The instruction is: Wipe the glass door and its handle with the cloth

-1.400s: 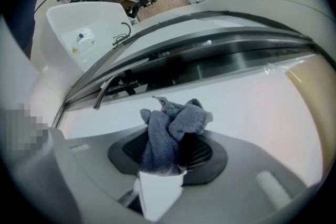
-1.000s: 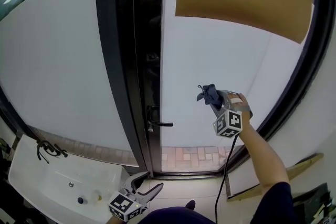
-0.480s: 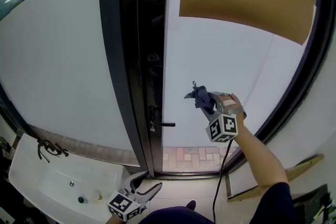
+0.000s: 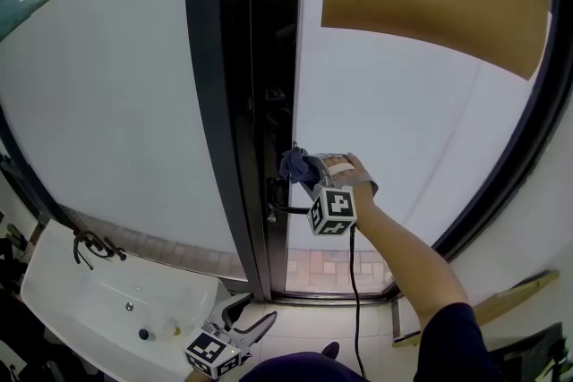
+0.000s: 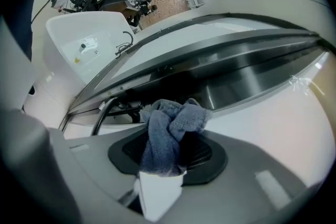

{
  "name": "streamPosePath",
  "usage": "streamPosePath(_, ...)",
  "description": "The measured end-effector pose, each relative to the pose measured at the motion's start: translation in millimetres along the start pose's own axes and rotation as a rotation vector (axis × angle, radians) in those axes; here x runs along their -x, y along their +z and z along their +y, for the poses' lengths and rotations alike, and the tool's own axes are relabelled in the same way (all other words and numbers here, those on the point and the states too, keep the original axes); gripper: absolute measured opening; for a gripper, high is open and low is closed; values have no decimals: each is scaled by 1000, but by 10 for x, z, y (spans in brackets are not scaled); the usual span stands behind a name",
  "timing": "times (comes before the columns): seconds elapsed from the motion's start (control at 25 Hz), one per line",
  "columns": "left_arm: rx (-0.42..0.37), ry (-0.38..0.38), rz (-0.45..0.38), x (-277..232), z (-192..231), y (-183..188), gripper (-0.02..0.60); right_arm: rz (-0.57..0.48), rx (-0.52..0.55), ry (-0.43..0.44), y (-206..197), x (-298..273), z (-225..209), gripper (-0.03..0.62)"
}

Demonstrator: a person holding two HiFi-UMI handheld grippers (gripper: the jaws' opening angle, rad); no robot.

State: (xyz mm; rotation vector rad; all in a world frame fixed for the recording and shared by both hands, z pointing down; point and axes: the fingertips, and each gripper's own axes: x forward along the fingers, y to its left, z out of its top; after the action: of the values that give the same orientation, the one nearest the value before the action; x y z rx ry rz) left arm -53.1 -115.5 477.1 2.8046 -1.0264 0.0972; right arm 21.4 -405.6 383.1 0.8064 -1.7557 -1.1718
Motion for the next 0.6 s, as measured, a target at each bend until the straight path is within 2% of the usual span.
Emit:
streamPosePath(0.24, -1, -2, -3, 0, -25, 7, 249, 56, 3, -18, -277, 102, 25, 158)
streamPosePath(0.6, -2, -40, 4, -103, -109, -1, 249, 185, -84, -46, -1248, 655, 63, 158)
